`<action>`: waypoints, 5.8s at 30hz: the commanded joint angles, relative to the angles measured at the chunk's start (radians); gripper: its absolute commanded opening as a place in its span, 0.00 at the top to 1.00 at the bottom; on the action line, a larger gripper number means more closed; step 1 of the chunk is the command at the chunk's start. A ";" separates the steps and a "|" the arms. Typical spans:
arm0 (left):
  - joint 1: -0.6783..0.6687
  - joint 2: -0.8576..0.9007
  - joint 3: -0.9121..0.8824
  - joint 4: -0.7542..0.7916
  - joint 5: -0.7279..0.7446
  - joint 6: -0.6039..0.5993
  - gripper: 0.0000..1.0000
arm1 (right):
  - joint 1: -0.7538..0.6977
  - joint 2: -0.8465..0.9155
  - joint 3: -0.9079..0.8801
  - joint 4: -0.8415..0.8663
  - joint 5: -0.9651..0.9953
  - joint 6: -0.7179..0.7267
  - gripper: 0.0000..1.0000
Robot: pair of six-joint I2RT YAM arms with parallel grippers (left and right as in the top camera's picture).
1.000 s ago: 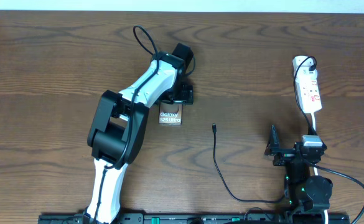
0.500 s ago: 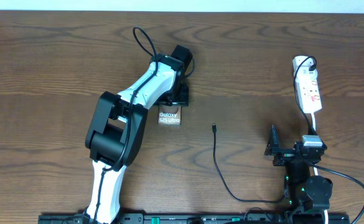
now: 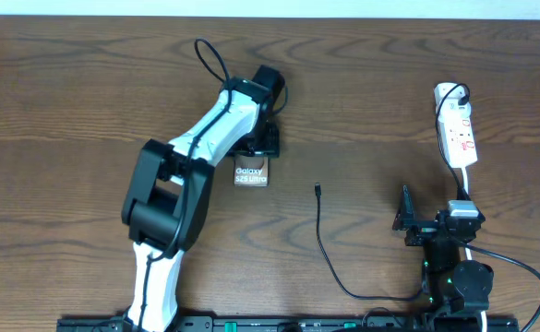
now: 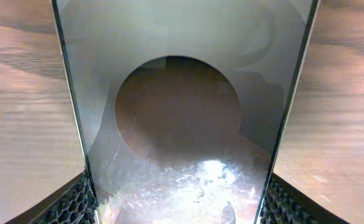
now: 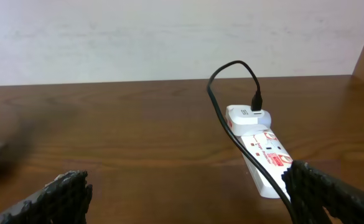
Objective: Plug charger to phone and switch on socket
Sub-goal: 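Lift the phone with the left gripper and hold it upright, then raise the right arm and swing it toward the held phone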
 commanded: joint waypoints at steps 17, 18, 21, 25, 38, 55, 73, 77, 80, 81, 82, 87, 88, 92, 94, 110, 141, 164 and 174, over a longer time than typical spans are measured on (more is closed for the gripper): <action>0.012 -0.259 0.042 -0.045 0.289 -0.058 0.32 | -0.007 -0.005 -0.003 -0.002 -0.001 -0.011 0.01; 0.016 -0.259 0.042 -0.049 0.330 -0.063 0.32 | -0.007 -0.005 -0.003 -0.002 -0.001 -0.011 0.01; 0.040 -0.259 0.042 -0.052 0.451 -0.084 0.32 | -0.007 -0.005 -0.003 -0.002 -0.001 -0.011 0.01; 0.084 -0.259 0.042 -0.051 0.605 -0.130 0.32 | -0.007 -0.005 -0.003 -0.002 -0.001 -0.011 0.01; 0.280 -0.259 0.042 -0.047 1.208 -0.259 0.32 | -0.007 -0.005 -0.003 -0.002 -0.001 -0.011 0.01; 0.306 -0.259 0.042 -0.047 1.357 -0.396 0.32 | -0.007 -0.005 -0.003 -0.002 -0.001 -0.011 0.01; 0.306 -0.259 0.042 -0.047 1.359 -0.455 0.32 | -0.006 -0.005 -0.003 0.031 -0.434 0.600 0.01; 0.307 -0.259 0.042 -0.047 1.361 -0.458 0.32 | -0.006 -0.005 -0.003 0.043 -0.643 0.950 0.01; 0.307 -0.259 0.042 -0.047 1.382 -0.476 0.32 | -0.006 -0.005 -0.003 0.042 -0.692 1.246 0.01; 0.307 -0.259 0.042 -0.047 1.390 -0.492 0.32 | -0.006 -0.005 -0.003 0.040 -0.709 1.314 0.01; 0.307 -0.259 0.042 -0.046 1.393 -0.505 0.32 | -0.006 -0.005 -0.003 0.039 -0.726 1.367 0.01; 0.307 -0.259 0.042 -0.016 1.398 -0.537 0.32 | -0.006 -0.005 -0.003 0.102 -0.803 1.389 0.24; 0.307 -0.259 0.042 -0.016 1.405 -0.536 0.32 | -0.006 -0.005 -0.003 0.132 -0.824 1.368 0.29; 0.307 -0.259 0.042 -0.013 1.434 -0.536 0.32 | -0.006 -0.005 0.009 0.210 -0.863 1.324 0.01; 0.307 -0.259 0.042 -0.013 1.437 -0.536 0.32 | -0.006 -0.005 0.028 0.210 -0.866 1.318 0.01; 0.307 -0.259 0.042 -0.013 1.437 -0.536 0.32 | -0.005 0.439 0.888 -0.907 -0.526 0.450 0.01; 0.306 -0.259 0.042 -0.013 1.441 -0.536 0.32 | 0.820 1.502 1.829 -1.489 0.347 0.629 0.05; 0.307 -0.259 0.042 -0.013 1.440 -0.596 0.32 | 0.871 1.687 2.071 -1.292 0.434 0.906 0.09; 0.307 -0.259 0.042 -0.009 1.430 -0.596 0.32 | 0.721 1.552 2.071 -1.454 0.571 1.075 0.01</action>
